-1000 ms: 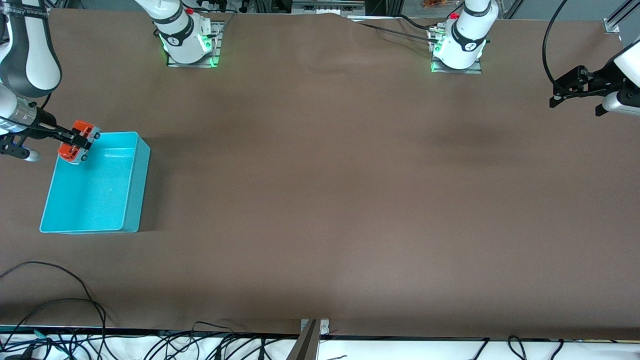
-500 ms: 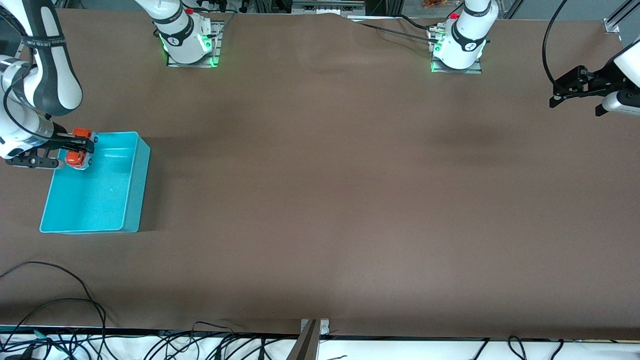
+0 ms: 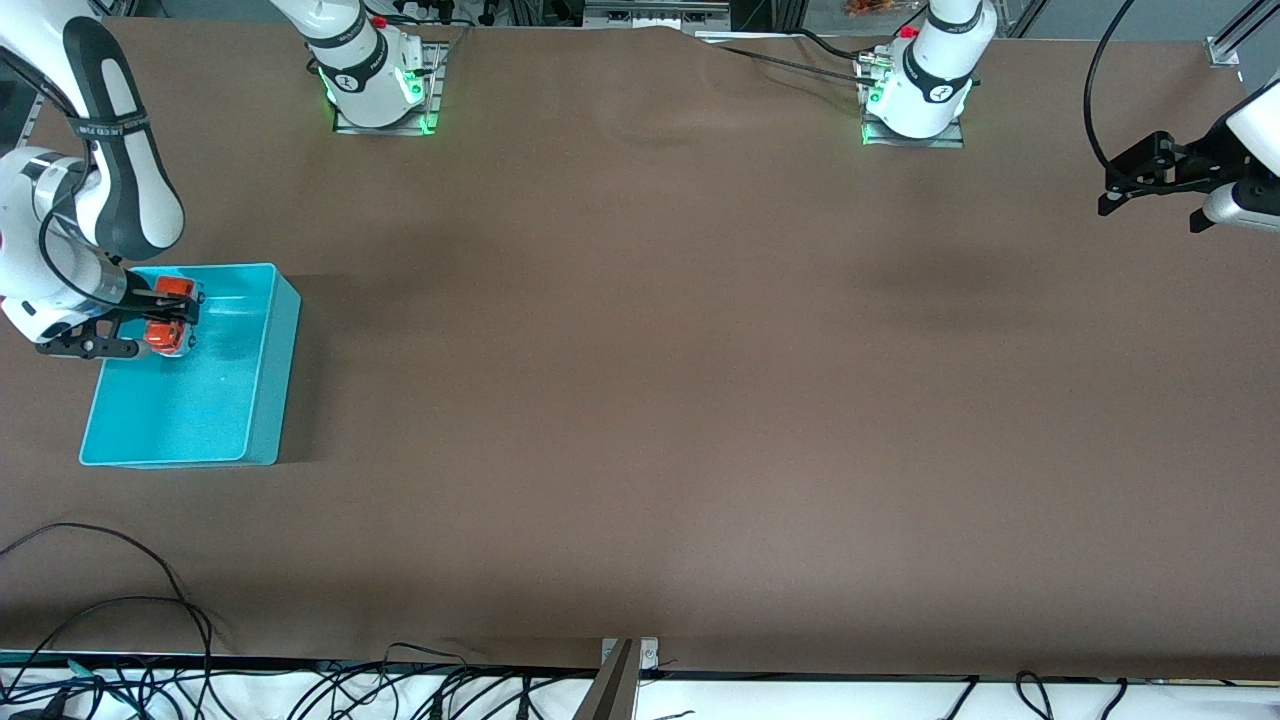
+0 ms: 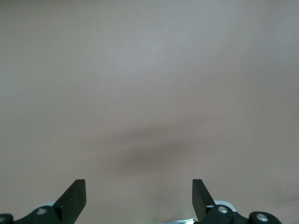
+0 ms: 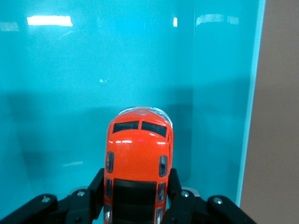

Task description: Wind up bus and store in blue box

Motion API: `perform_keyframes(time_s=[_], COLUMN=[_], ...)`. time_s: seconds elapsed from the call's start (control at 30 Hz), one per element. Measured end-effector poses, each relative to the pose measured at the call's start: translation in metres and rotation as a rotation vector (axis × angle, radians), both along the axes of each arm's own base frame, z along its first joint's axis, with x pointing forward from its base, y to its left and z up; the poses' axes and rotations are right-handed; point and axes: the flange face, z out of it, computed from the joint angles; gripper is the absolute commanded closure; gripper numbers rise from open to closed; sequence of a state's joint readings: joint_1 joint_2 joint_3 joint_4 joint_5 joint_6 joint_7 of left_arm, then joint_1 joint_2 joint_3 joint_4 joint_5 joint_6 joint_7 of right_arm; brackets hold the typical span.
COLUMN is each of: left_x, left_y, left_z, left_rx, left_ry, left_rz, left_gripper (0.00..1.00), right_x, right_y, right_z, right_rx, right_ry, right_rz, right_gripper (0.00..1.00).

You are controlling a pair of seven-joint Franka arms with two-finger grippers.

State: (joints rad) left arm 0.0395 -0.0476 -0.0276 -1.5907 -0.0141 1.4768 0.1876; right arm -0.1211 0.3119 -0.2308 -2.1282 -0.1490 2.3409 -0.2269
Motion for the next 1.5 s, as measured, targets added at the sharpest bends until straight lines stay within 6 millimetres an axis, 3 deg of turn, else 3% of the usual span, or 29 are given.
perform_keyframes(time_s=[0.27, 0.4, 0.47, 0.5, 0.63, 0.7, 0.77, 0.83, 0.87, 1.27, 1.5], left_x=[0.000, 0.000, 0.000, 0.000, 0.000, 0.000, 0.000, 0.000, 0.000, 0.000, 0.000], left_y=[0.000, 0.000, 0.000, 0.000, 0.000, 0.000, 0.000, 0.000, 0.000, 0.000, 0.000], left_z=[0.000, 0.000, 0.000, 0.000, 0.000, 0.000, 0.000, 0.000, 0.000, 0.000, 0.000], left_rx=[0.000, 0.000, 0.000, 0.000, 0.000, 0.000, 0.000, 0.000, 0.000, 0.000, 0.000], left_ry=[0.000, 0.000, 0.000, 0.000, 0.000, 0.000, 0.000, 0.000, 0.000, 0.000, 0.000], left_rz=[0.000, 0.000, 0.000, 0.000, 0.000, 0.000, 0.000, 0.000, 0.000, 0.000, 0.000], left_gripper=[0.00, 0.00, 0.00, 0.00, 0.00, 0.00, 0.00, 0.00, 0.00, 0.00, 0.00], right_x=[0.015, 0.016, 0.016, 0.016, 0.016, 0.017, 0.018, 0.019, 0.019, 0.021, 0.021], right_y=[-0.004, -0.005, -0.005, -0.005, -0.005, -0.006, -0.006, -0.006, -0.006, -0.005, -0.004], right_z=[-0.028, -0.037, -0.043, -0.047, -0.060, -0.062, -0.062, -0.061, -0.061, -0.052, -0.016], right_rx=[-0.016, -0.019, -0.020, -0.020, -0.025, -0.028, -0.029, -0.030, -0.030, -0.027, -0.016], right_ry=[-0.002, -0.006, -0.005, -0.004, -0.009, -0.012, -0.015, -0.016, -0.016, -0.005, 0.023], right_rz=[0.012, 0.016, 0.018, 0.019, 0.018, 0.011, 0.006, 0.003, 0.001, -0.004, -0.020], right_gripper=[1.00, 0.79, 0.51, 0.46, 0.45, 0.38, 0.27, 0.04, 0.00, 0.00, 0.00])
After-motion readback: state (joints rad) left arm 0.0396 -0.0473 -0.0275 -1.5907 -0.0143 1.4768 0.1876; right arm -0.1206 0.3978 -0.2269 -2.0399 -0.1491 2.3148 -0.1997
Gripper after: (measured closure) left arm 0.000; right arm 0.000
